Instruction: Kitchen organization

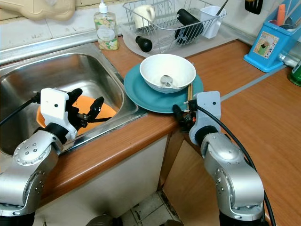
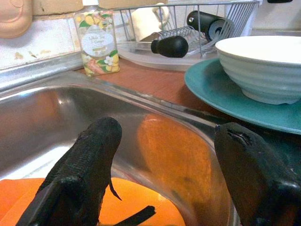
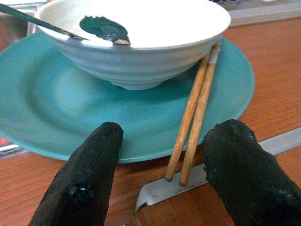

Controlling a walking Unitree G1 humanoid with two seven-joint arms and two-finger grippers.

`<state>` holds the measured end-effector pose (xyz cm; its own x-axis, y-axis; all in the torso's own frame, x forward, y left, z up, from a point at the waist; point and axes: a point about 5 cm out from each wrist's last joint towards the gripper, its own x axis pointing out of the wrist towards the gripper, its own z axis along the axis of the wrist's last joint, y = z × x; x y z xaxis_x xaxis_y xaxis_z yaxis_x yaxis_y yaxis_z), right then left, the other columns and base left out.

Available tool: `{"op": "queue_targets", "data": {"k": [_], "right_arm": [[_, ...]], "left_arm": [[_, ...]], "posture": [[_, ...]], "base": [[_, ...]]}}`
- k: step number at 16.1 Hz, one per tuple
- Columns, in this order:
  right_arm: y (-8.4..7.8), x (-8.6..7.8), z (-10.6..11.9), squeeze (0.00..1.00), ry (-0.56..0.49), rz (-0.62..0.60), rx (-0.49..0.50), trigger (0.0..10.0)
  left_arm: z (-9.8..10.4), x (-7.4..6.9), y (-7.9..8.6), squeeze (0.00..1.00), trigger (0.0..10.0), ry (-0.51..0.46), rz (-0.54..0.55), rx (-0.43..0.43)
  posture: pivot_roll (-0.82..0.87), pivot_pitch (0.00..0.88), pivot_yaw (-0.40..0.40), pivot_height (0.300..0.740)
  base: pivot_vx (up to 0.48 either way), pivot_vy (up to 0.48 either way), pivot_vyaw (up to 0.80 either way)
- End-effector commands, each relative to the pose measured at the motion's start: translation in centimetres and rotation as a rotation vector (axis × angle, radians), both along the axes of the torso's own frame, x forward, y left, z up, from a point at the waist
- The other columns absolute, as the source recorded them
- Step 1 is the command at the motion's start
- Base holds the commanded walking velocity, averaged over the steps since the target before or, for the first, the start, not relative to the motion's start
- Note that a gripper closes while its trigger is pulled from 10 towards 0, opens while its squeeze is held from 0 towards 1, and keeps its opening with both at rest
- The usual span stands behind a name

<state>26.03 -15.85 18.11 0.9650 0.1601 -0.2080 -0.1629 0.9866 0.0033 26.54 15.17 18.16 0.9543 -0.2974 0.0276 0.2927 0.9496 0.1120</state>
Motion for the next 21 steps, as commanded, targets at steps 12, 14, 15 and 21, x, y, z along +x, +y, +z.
{"op": "queue_targets", "data": {"k": [12,14,15,21], "right_arm": [[-2.1,1.2,0.6,0.00,0.023,-0.160,-0.002,0.0],[-2.1,1.3,0.7,0.00,0.017,-0.173,0.004,0.0],[-2.1,1.3,0.7,0.00,0.017,-0.173,0.005,0.0],[-2.7,2.0,3.4,0.00,-0.177,-0.204,0.051,10.0]], "left_arm": [[0.7,0.2,-0.1,0.00,10.0,-0.026,-0.012,0.024],[0.7,0.2,-0.1,0.00,10.0,-0.027,-0.011,0.024],[0.7,0.2,-0.1,0.00,10.0,-0.027,-0.012,0.025],[0.8,0.3,-0.1,0.00,10.0,-0.032,-0.017,0.028]], "posture": [[-0.06,0.052,0.027,0.740],[-0.06,0.052,0.026,0.740],[-0.06,0.053,0.026,0.740],[-0.06,0.053,0.027,0.740]], "base": [[0.000,0.000,0.00],[0.000,0.000,0.00],[0.000,0.000,0.00],[0.000,0.000,0.00]]}}
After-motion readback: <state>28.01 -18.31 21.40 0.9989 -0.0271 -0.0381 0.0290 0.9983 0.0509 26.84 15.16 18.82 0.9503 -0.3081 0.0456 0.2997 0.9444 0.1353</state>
